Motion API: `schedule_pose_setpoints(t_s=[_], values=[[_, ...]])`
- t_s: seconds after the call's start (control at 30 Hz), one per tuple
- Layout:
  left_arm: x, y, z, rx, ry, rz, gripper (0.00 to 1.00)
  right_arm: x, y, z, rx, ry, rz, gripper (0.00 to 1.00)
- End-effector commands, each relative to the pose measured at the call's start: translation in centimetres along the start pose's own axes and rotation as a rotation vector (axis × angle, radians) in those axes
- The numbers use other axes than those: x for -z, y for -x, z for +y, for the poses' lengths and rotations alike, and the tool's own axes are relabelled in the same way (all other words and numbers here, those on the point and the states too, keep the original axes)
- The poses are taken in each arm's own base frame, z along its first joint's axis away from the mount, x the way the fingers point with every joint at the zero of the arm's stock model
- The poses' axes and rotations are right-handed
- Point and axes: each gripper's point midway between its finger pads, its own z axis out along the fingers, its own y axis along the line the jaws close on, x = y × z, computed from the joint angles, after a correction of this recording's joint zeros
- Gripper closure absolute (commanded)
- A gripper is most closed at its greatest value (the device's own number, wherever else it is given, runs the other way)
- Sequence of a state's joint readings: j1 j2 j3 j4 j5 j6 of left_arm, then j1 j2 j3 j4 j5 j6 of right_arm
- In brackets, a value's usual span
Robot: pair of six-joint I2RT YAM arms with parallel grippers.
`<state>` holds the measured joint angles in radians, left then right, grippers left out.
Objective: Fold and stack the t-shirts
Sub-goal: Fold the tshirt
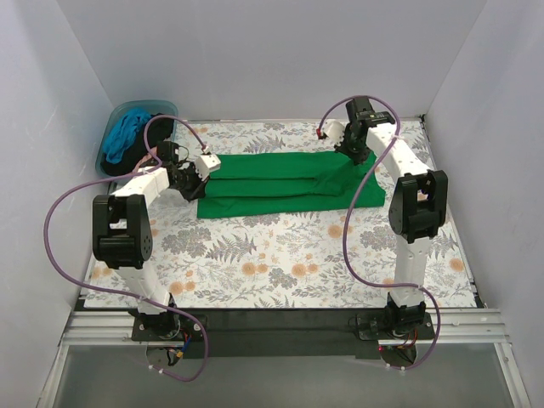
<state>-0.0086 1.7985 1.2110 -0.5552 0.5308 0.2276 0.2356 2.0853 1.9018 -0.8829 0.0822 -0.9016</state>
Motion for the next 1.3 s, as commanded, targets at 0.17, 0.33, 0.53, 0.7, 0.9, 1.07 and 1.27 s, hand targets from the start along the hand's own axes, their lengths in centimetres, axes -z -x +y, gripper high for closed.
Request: schedule_pose_setpoints(t_s=[0.17,0.33,0.53,0.7,0.9,1.07,1.27], values=[[-0.1,0.6,1.7,0.003,0.040,-0.012,1.00,-0.1,1.0,-2.3,0.014,-0.066,-0.026,0.99],[-0.9,-0.1,1.9,0.057,0.050,0.005,0.98,-1.7,0.8,-2.3,-0.038,-0.062,-0.004,0.92],[2.0,1.0,4.7,0.256,0.153,-0.050,0.57,0.5,0.0,-4.0,-0.255,-0.075,-0.078,0.47],[4.2,1.2,2.9,0.369,0.148,-0.076,0.43,3.4,-4.3,-2.8,-0.445,0.052,-0.108,0.43],[4.1,0.8,0.1,0.526,0.092,-0.088,0.42,3.4,-7.4,2.9,-0.550,0.237,-0.109,0.50],[2.7,-0.4,-0.8,0.621,0.071,-0.051,0.39,1.9,-7.4,5.9,-0.621,0.349,-0.100,0.53],[0.7,-2.1,-1.7,0.658,0.081,0.027,0.36,-1.2,-8.2,6.3,-0.664,0.371,-0.044,0.55]])
